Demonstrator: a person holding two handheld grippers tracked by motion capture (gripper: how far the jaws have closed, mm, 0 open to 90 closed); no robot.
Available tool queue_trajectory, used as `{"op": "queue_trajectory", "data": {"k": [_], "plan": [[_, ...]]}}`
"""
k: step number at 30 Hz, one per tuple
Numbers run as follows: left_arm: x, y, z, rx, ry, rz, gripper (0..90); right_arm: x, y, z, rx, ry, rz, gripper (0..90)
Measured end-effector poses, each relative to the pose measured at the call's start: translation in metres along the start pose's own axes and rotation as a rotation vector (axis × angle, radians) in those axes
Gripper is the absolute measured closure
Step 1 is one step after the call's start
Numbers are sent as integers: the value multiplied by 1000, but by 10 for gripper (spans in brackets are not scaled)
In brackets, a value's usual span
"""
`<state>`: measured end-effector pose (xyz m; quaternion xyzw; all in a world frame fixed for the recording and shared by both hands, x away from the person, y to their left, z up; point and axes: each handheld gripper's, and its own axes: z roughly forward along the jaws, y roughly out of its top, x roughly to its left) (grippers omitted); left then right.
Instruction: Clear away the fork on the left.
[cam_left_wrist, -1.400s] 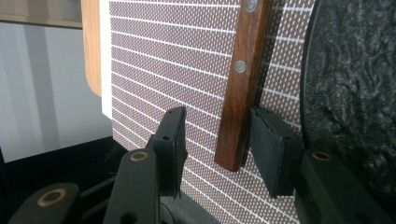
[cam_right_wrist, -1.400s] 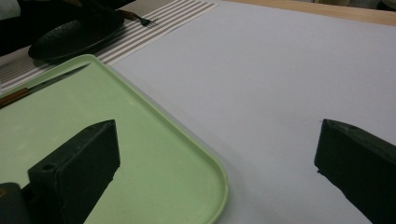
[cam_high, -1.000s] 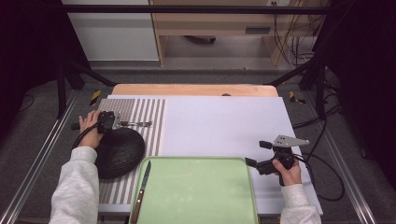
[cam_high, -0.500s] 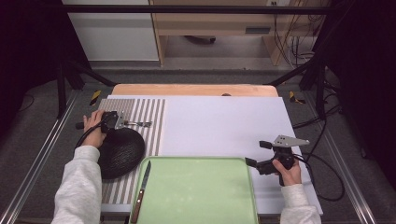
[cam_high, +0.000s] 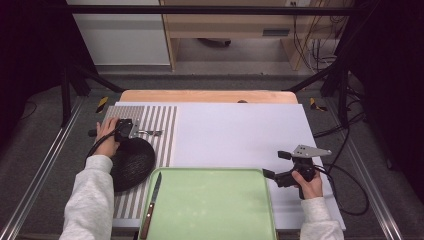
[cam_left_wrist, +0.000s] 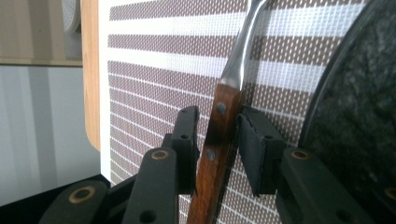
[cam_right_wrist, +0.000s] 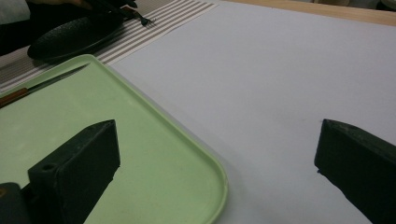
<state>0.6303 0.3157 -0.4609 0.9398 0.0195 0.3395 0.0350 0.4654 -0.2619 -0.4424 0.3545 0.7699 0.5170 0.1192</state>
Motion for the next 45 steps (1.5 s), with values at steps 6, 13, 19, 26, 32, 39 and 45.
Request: {"op": "queue_trajectory", "data": {"k": [6,13,19,26,32,39,45], "plan": [[0,2,1,2,-6,21,686,0,0,0,0,2,-1,6],[-1,3,1,3,-19,74,735,0,0,0,0,2,-1,6],[-1,6,1,27,-20,103,752,0,0,-1,-5,1,0,5],[-3,9,1,43,-12,105,764,0,0,-1,-6,0,1,6],[-4,9,-1,43,-2,69,767,0,0,-1,-7,-2,2,5],[-5,9,-8,30,19,55,767,0,0,-1,-7,-1,1,6],[-4,10,-19,11,54,26,767,0,0,-1,-7,-2,2,6]]}}
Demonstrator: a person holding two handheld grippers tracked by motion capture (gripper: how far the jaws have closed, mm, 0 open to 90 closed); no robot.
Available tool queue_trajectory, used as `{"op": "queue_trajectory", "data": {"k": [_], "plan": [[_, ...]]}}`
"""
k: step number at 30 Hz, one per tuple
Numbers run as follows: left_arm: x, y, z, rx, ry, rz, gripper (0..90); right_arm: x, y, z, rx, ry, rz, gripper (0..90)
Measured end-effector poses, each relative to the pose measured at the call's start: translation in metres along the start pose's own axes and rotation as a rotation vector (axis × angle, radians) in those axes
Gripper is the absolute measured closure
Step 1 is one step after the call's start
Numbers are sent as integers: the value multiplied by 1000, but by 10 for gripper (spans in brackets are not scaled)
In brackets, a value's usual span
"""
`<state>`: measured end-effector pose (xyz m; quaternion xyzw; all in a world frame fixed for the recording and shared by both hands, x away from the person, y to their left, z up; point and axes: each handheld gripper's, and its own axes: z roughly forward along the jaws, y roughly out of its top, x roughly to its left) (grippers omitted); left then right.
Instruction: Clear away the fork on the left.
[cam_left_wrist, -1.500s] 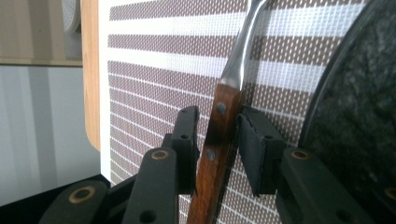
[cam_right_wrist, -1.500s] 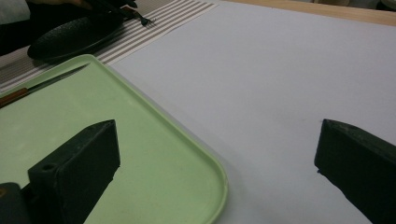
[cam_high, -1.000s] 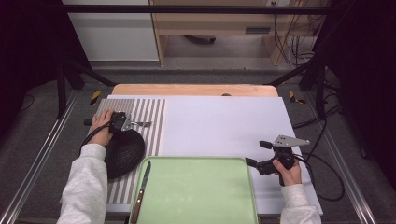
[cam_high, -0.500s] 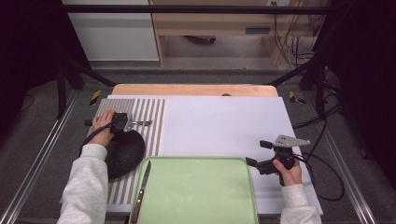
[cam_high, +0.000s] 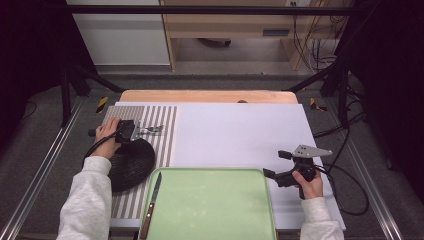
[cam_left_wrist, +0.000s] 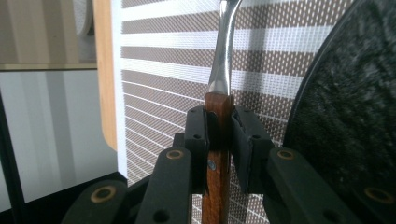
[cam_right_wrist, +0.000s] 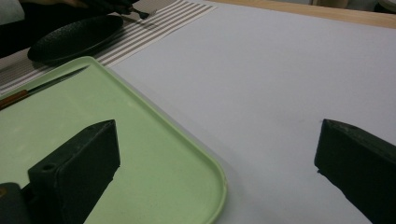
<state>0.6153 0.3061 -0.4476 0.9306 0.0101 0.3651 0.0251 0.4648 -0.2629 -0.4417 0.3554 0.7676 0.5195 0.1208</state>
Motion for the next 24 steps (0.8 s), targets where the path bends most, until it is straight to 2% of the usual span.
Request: {"op": "queue_trajectory", "data": {"k": [2,10,14,16,17,24], "plan": [[0,1,-5,-14,7,-14,767,0,0,0,-1,0,0,6],[-2,9,-24,-19,40,-9,767,0,-1,0,3,0,0,5],[-5,12,-33,-40,62,-11,767,0,-1,0,2,1,0,6],[-6,14,-38,-39,66,-22,767,0,-1,0,2,-1,0,6],[-6,14,-41,-30,74,-11,767,0,-1,0,1,-1,-1,5],[-13,22,-61,-59,103,-31,767,-1,-1,-1,2,-4,-4,5]]}}
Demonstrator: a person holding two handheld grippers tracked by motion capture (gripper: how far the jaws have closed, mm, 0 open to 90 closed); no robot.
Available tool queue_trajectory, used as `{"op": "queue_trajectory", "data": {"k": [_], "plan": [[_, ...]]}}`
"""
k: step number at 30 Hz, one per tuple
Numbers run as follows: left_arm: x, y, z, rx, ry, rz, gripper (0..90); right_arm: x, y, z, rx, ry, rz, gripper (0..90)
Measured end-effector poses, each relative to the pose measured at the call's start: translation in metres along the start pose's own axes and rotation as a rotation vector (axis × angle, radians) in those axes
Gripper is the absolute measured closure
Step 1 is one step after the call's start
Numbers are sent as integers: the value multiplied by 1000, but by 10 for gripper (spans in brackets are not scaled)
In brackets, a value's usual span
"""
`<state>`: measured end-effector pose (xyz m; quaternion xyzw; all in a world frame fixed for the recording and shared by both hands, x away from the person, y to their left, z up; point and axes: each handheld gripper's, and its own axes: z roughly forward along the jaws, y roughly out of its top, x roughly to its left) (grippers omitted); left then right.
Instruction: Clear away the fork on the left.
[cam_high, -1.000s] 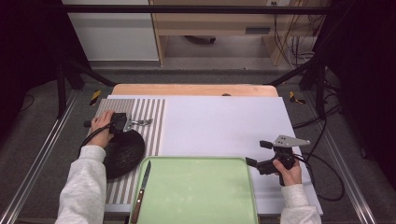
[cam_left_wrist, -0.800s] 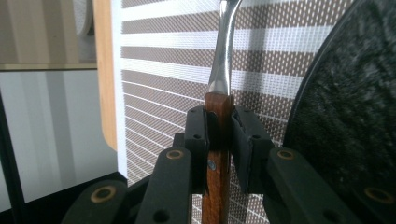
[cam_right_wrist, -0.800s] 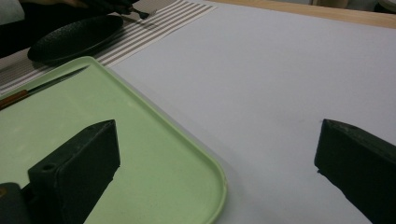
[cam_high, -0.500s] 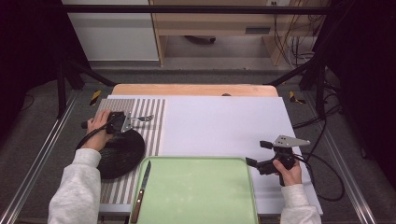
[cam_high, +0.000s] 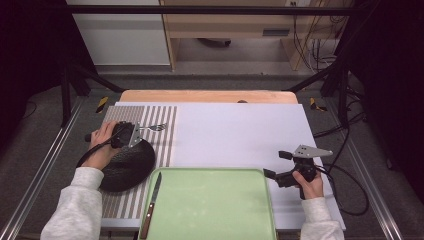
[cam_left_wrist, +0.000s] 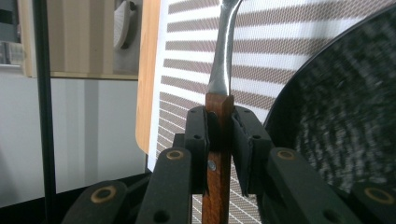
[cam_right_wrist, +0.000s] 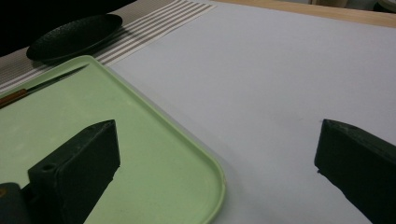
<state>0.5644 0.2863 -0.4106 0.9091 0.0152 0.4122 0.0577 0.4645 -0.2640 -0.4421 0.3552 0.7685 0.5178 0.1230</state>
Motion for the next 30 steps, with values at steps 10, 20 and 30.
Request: {"op": "queue_trajectory", "data": {"k": [10,20,30], "plan": [[-13,15,-19,-18,8,-14,768,0,0,-1,-1,0,3,6],[-27,22,-36,-21,12,-42,767,0,0,0,4,-1,2,6],[-42,29,-47,-31,6,-102,768,0,0,0,2,-2,1,6]]}}
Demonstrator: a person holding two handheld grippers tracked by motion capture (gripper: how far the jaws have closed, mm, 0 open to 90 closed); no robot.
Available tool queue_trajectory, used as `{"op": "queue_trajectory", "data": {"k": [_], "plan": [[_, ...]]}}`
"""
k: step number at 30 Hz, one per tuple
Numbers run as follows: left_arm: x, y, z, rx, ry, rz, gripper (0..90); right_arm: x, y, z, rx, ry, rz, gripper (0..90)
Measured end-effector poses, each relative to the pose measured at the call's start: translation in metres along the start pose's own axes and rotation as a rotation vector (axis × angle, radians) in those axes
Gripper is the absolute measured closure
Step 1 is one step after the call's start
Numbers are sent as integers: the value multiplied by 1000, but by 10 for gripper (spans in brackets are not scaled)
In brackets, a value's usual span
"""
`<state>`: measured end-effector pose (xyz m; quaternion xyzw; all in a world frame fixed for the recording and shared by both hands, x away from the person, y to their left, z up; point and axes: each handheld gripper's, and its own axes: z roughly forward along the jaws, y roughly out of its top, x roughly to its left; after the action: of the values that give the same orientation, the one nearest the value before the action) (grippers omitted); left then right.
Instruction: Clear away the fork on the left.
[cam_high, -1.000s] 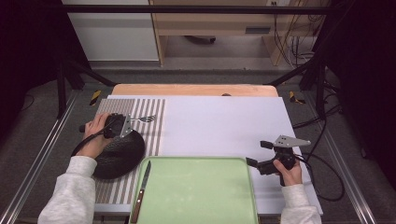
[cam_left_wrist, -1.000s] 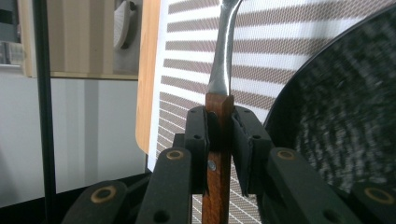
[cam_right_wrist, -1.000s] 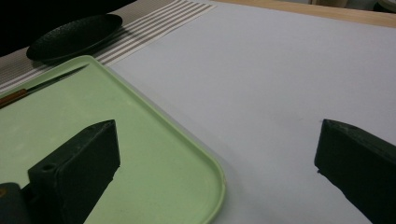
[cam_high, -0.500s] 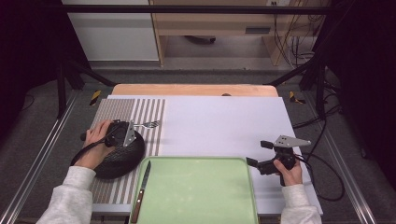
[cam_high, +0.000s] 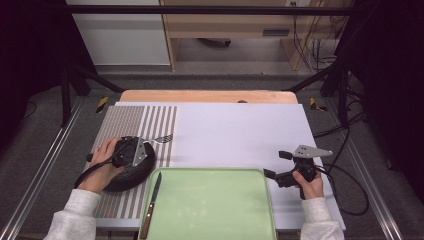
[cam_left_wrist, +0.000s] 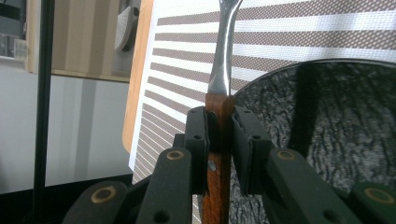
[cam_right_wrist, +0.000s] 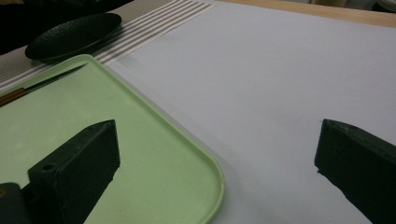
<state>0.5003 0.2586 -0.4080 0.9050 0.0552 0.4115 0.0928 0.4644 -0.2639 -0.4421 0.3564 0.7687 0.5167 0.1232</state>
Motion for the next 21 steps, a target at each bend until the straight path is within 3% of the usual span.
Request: {"op": "queue_trajectory", "data": {"k": [21], "plan": [[-22,21,-26,-1,-30,-108,768,0,0,0,0,-1,-3,6]]}}
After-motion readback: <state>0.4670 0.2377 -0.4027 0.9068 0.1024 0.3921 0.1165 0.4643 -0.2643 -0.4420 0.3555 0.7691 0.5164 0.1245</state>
